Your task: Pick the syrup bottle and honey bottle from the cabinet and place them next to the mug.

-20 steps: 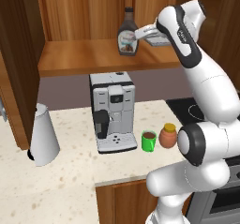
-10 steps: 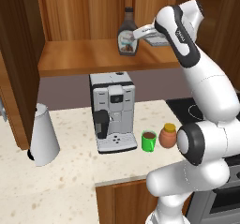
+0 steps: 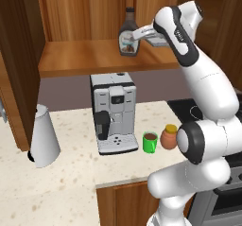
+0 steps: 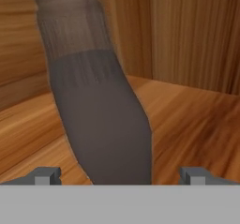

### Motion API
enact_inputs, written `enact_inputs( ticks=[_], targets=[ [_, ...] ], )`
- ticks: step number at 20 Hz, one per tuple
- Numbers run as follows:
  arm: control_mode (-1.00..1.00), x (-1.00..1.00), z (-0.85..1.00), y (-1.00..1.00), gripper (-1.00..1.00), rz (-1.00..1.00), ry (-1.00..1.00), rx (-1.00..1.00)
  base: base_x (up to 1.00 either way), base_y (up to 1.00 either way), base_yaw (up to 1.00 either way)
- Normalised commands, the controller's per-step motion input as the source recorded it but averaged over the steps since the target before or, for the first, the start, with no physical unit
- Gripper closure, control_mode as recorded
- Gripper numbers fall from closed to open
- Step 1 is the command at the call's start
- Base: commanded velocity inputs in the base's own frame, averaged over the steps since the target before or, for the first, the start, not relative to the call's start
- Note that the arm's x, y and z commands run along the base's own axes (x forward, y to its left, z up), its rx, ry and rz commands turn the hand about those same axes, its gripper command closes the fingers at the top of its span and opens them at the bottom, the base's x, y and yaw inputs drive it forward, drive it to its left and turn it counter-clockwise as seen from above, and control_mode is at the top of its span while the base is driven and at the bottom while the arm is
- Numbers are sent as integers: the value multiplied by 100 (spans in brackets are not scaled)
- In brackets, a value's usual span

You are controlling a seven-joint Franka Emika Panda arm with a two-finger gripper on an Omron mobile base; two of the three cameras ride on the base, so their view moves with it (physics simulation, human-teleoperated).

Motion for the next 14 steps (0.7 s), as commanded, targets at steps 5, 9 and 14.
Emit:
enact_inputs(
  ticks=[5, 9, 14],
  targets=[
    [-100, 7, 0, 8, -100, 0, 0, 0, 0, 0, 0],
    [-100, 3, 0, 11, -100, 0, 0, 0, 0, 0, 0],
    [-100, 3, 0, 7, -100, 0, 0, 0, 0, 0, 0]
  ],
)
